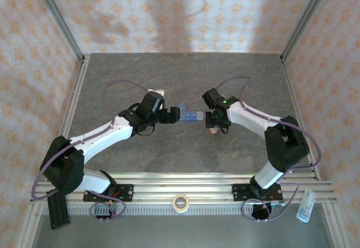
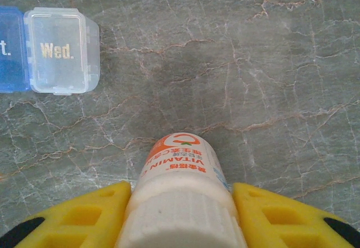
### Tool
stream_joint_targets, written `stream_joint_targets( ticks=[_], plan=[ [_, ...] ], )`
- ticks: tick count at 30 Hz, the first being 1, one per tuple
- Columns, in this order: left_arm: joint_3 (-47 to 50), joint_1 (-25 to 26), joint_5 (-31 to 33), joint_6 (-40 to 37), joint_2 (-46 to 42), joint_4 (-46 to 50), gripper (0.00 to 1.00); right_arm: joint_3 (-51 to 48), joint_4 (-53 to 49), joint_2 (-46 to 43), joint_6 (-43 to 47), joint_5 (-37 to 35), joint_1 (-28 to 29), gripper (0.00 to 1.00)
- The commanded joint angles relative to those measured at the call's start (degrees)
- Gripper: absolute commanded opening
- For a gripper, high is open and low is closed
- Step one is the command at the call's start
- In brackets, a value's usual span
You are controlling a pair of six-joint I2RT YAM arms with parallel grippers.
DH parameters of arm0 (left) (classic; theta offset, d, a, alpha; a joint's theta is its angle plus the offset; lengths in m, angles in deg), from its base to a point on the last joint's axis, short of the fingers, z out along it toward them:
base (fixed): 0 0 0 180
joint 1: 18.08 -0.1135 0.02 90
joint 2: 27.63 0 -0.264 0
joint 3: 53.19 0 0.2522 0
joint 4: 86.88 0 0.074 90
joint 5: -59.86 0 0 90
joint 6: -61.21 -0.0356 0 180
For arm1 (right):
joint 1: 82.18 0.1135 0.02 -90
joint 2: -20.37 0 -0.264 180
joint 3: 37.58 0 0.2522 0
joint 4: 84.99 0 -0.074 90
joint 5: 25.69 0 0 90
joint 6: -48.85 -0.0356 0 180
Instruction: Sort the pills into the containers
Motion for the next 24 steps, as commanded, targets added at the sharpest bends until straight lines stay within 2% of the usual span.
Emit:
stream_joint_targets(
  ticks=[1,5,19,24],
  plan=[
    [-0.94,-0.5,-0.09,-0.63,0.7,-0.1,1.0,-1.2,0.03,-0.24,0.43,-1.12,-0.24,0.39],
    [-1.15,-0.58,-0.32,-0.93,1.0,-0.07,1.0,-0.96,-0.41,-1.07,0.45,-0.81,-0.26,0.34],
    [-2.44,-0.58,-2.59,-2.3,0.7,-2.4,1.0,1.67,-2.92,-4.81,0.76,-0.75,-0.27,0.33],
    [-1.91,-0.56,-0.27,-2.57,-0.45,-5.02,1.0,2.83,-3.69,-5.13,1.17,-0.72,-0.21,0.33]
  ],
)
